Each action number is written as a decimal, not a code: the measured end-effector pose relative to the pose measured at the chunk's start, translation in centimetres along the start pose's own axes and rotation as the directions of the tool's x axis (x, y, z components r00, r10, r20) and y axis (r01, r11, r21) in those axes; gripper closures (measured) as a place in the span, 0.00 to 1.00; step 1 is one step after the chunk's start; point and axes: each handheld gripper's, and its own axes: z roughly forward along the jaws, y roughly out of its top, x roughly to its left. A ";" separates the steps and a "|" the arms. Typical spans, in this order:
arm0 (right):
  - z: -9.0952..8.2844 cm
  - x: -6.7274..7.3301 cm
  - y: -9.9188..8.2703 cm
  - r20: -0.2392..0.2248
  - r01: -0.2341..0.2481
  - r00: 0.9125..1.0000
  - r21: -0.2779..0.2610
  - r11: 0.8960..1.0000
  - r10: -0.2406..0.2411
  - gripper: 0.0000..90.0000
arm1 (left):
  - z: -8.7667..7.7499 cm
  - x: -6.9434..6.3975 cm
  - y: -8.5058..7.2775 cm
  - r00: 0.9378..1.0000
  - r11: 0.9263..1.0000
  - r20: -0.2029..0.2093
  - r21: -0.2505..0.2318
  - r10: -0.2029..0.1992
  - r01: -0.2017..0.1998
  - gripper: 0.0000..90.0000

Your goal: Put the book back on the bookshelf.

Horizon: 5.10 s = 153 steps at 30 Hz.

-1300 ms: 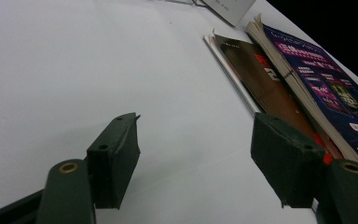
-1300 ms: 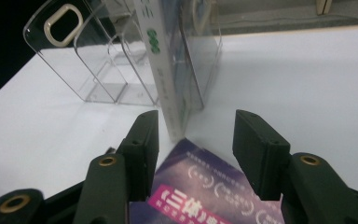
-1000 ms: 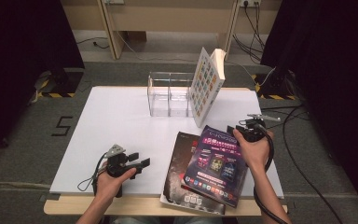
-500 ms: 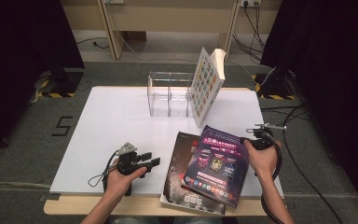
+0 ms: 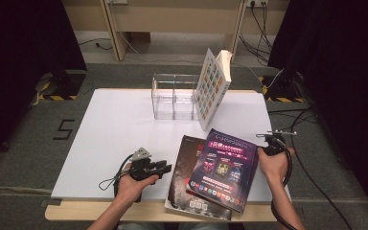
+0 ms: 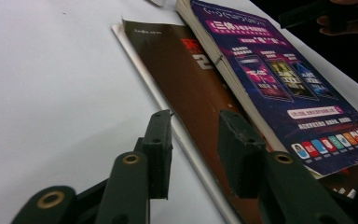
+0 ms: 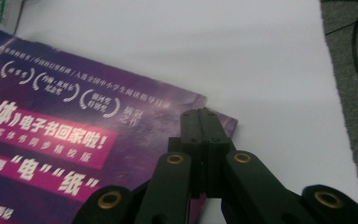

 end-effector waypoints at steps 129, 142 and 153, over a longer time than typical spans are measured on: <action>0.3 3.5 -0.6 -0.175 0.010 0.985 0.051 0.999 -0.001 0.76 | 2.6 -2.2 1.7 0.995 0.994 0.025 0.064 -0.095 0.093 0.62; 0.5 3.3 -1.1 -0.230 -0.016 0.972 0.106 0.994 0.040 0.72 | 4.7 -2.8 2.4 0.995 0.988 0.034 0.126 -0.095 0.090 0.57; 0.7 3.7 -1.1 -0.250 -0.024 0.967 0.121 0.992 0.054 0.68 | 5.6 -2.8 2.3 0.994 0.982 0.039 0.163 -0.106 0.098 0.60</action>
